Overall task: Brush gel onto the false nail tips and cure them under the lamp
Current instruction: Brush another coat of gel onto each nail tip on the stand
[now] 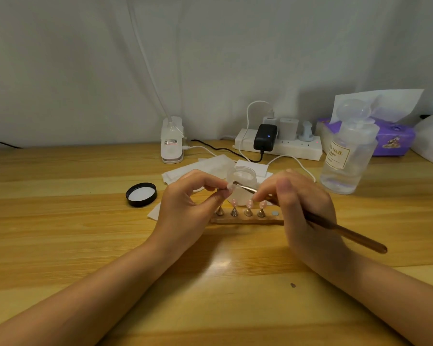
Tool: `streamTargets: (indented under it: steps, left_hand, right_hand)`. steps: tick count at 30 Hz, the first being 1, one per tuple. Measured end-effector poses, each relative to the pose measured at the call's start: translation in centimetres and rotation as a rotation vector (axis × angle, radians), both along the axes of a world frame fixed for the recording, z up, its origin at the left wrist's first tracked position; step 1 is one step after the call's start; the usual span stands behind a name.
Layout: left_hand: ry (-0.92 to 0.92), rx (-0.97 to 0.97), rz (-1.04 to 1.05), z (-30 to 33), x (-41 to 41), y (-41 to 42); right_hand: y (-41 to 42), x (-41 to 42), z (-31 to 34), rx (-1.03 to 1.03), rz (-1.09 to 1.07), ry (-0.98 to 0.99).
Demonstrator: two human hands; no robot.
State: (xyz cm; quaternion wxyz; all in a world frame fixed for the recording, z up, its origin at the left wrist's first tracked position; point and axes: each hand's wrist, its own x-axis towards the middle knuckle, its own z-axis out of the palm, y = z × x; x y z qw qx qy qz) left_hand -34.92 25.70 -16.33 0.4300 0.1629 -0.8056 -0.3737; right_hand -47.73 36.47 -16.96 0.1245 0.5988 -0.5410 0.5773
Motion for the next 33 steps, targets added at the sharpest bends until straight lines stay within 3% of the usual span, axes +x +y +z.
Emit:
streamTargets:
  steps: [3,10,17,24,30,33]
  left_hand:
    - [-0.002,-0.014,0.006,-0.07,0.01,-0.07]
    - [0.018,0.0,-0.021,-0.16,0.0,-0.12]
    - [0.037,0.0,-0.025,-0.32,-0.11,-0.25]
    - [0.055,0.021,-0.034,-0.44,-0.1,-0.21]
    - [0.068,0.008,-0.047,-0.28,-0.21,-0.22]
    - [0.07,-0.006,-0.049,-0.27,-0.19,-0.25]
  right_hand:
    - [-0.19,0.2,-0.2,-0.012,-0.017,0.085]
    - [0.11,-0.51,0.04,0.048,-0.011,-0.228]
    - [-0.08,0.29,0.02,0.025,0.037,0.032]
    - [0.39,-0.13,0.09,0.061,0.048,-0.281]
    - [0.19,0.34,0.22,0.063,0.078,-0.166]
    - [0.26,0.34,0.12,0.073,0.09,-0.2]
